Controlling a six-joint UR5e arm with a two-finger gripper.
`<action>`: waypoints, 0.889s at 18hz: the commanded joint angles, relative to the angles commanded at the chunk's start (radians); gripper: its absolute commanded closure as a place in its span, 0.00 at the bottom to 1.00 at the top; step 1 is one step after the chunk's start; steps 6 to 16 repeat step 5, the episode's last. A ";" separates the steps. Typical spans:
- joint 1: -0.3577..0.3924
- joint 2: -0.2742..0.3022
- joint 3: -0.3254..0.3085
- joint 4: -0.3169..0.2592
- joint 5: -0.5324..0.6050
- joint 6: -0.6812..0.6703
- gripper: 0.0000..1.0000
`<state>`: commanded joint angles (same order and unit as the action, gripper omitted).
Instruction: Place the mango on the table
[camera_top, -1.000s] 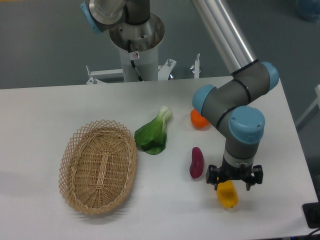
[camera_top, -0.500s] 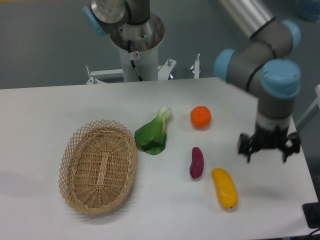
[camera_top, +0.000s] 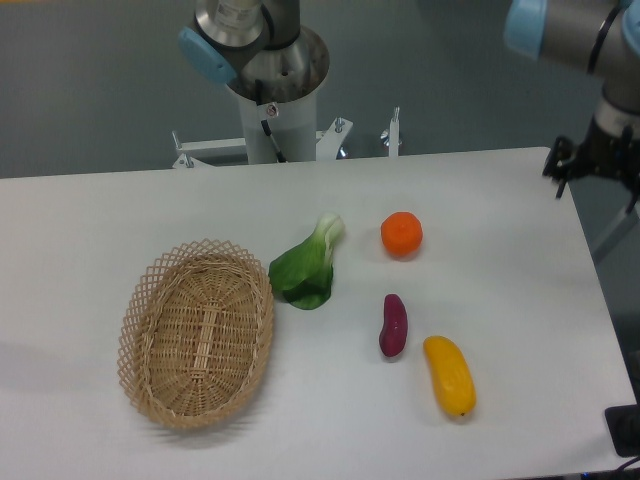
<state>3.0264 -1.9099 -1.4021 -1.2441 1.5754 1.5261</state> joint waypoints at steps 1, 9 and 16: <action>0.006 0.003 -0.003 0.000 0.002 0.017 0.00; 0.015 0.006 -0.005 -0.002 0.002 0.032 0.00; 0.015 0.006 -0.005 -0.002 0.002 0.032 0.00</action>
